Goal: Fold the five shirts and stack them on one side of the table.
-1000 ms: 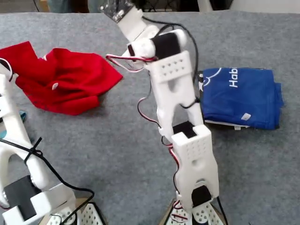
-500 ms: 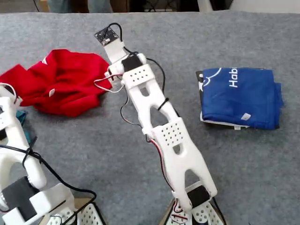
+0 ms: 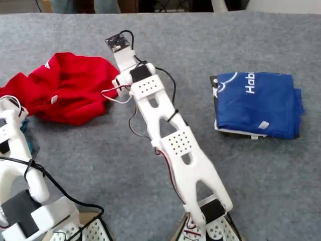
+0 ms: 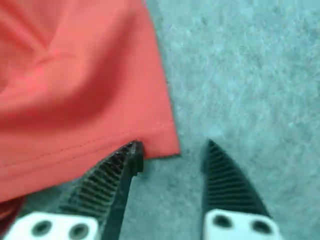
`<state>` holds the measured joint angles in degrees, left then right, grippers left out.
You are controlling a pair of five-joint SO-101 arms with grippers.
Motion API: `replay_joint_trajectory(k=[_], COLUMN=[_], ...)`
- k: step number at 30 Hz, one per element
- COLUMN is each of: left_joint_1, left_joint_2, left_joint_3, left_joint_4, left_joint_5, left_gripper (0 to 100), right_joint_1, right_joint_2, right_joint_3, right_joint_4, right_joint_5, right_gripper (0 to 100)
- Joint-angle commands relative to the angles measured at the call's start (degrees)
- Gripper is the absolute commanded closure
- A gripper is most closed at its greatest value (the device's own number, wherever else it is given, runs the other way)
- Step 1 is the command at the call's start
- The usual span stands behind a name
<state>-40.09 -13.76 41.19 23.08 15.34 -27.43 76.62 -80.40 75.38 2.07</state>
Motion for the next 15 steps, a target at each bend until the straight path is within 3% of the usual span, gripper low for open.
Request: replay_joint_trajectory(k=[1, 7, 15], left_joint_1=[0.3, 0.2, 2.2], left_joint_2=[-2.1, -2.1, -2.1], left_joint_3=[-0.6, -0.7, -6.5], left_joint_4=[-1.0, -1.0, -1.0], left_joint_5=[0.8, 0.8, 0.4], left_gripper=[86, 86, 84], right_joint_1=[-1.0, -0.5, 3.0], right_joint_2=[-0.3, -1.4, -8.0], right_joint_3=[-3.1, -4.5, -15.3], right_joint_4=[0.7, 1.2, 13.5], right_joint_5=[1.1, 2.1, 2.1], right_gripper=[98.4, 98.4, 98.4])
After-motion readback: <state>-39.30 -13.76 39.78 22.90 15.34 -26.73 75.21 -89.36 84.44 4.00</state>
